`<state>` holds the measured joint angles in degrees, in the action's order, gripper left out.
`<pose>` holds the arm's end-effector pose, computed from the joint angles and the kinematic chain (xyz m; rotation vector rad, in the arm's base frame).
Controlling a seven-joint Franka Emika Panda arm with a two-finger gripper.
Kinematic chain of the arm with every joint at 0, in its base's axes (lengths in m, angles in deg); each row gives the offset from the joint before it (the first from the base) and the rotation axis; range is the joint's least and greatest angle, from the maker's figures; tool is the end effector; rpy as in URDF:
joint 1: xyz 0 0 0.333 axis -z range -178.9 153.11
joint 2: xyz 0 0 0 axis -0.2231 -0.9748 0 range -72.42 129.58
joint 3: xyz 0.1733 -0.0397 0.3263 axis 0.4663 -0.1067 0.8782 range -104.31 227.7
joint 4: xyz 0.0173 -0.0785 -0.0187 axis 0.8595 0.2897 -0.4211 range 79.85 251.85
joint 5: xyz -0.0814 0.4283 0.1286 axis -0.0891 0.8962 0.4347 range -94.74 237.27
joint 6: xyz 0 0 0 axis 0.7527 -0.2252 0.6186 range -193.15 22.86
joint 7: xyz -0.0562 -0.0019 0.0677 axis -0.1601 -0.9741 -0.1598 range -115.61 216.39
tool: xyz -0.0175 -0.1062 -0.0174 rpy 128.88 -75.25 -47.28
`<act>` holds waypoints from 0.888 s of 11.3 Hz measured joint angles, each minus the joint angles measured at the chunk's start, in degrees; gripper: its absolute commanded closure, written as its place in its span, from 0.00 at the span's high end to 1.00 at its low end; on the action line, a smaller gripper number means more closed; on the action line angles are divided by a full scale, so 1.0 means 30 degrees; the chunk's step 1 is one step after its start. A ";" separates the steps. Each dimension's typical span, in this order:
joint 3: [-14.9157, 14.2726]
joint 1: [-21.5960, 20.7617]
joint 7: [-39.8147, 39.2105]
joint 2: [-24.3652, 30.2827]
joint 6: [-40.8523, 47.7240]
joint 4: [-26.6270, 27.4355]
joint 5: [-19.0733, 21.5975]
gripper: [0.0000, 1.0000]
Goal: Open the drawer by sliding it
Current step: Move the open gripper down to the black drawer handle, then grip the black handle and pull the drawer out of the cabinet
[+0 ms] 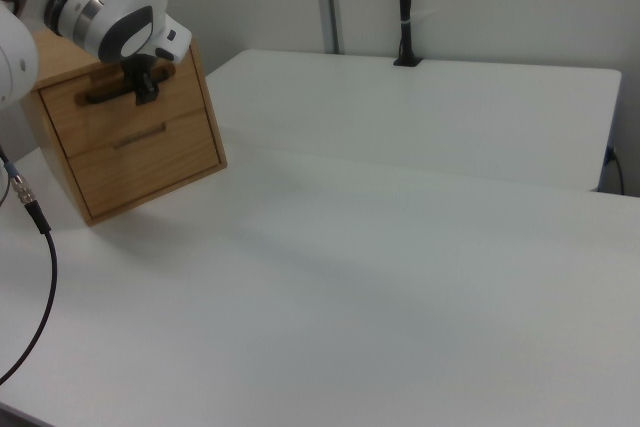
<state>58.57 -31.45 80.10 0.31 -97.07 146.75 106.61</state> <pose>0.7831 0.2597 0.5678 -2.4308 0.5534 -0.1205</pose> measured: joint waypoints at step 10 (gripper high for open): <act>-0.0080 -0.0354 0.0027 -0.0367 -0.0164 -0.0162 0.0084 0.00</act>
<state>58.33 -32.51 80.18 -0.79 -97.56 146.27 106.87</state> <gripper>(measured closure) 0.868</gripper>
